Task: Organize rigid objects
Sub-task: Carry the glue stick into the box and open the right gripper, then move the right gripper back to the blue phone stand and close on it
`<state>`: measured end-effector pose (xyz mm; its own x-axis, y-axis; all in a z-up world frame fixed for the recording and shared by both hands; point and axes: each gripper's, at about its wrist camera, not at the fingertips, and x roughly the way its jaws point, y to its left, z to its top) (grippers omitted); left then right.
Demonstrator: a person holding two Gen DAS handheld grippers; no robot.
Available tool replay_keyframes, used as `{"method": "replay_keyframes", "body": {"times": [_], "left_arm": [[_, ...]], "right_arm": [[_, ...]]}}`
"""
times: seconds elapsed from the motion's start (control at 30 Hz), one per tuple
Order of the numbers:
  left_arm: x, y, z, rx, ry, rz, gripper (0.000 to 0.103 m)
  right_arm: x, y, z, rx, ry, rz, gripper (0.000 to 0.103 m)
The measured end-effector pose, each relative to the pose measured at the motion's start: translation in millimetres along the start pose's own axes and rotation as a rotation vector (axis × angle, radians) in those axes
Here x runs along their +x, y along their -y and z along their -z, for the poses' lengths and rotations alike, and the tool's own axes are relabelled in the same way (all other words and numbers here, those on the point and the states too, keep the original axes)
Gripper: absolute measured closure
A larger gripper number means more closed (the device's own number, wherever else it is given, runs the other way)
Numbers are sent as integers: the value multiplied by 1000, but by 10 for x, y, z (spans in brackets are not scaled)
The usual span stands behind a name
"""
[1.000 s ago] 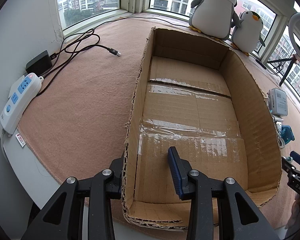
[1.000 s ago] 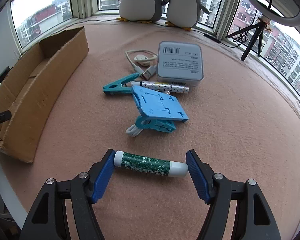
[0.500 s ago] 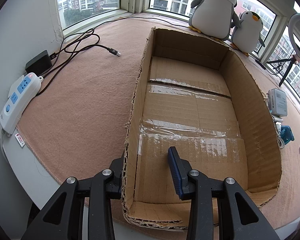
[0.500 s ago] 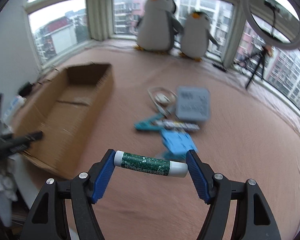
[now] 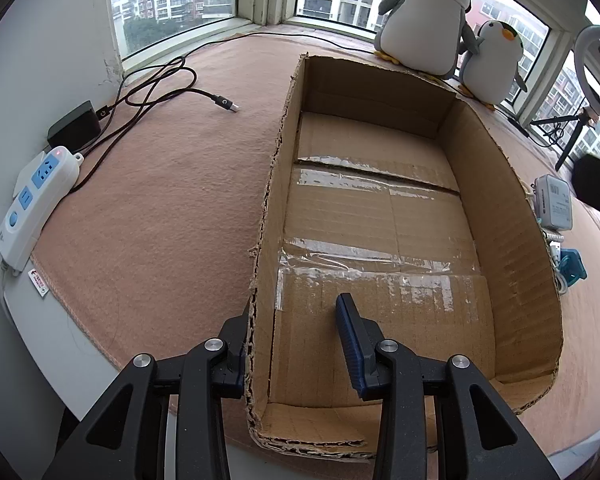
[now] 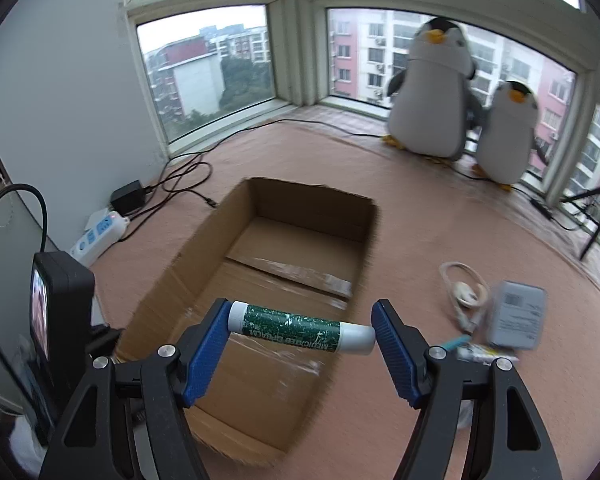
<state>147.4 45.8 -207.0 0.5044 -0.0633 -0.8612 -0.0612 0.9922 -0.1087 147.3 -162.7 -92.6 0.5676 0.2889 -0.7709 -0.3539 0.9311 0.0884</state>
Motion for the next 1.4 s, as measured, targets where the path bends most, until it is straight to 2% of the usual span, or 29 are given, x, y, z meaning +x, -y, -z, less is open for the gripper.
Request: {"method": "replay_keyframes", "body": {"times": [0.37,0.53,0.6,0.93,1.07,1.2,1.4], "left_arm": [[6,-23,5,-3,0,3,64],[9,-27,10,0,1,1,64],[11,-27,12,0,1,0,64],[14,-18,8,6,1,-5,64],[16,-19,5,3,0,-6,64],[16,-14,6,3,0,-6,64],[14,-6,2,1,0,-9,64]], "right_arm": [[420,-61,-18,18,-90,-29,35],[432,-65,14,9,-104,-27,33],[420,-71,14,6,-99,-26,27],[154,34,102,23,-67,-23,27],[-28,229,238,62,-54,-6,27],[-256,569,406,153,-38,11,27],[-548,1071,635,238,-27,88,27]]}}
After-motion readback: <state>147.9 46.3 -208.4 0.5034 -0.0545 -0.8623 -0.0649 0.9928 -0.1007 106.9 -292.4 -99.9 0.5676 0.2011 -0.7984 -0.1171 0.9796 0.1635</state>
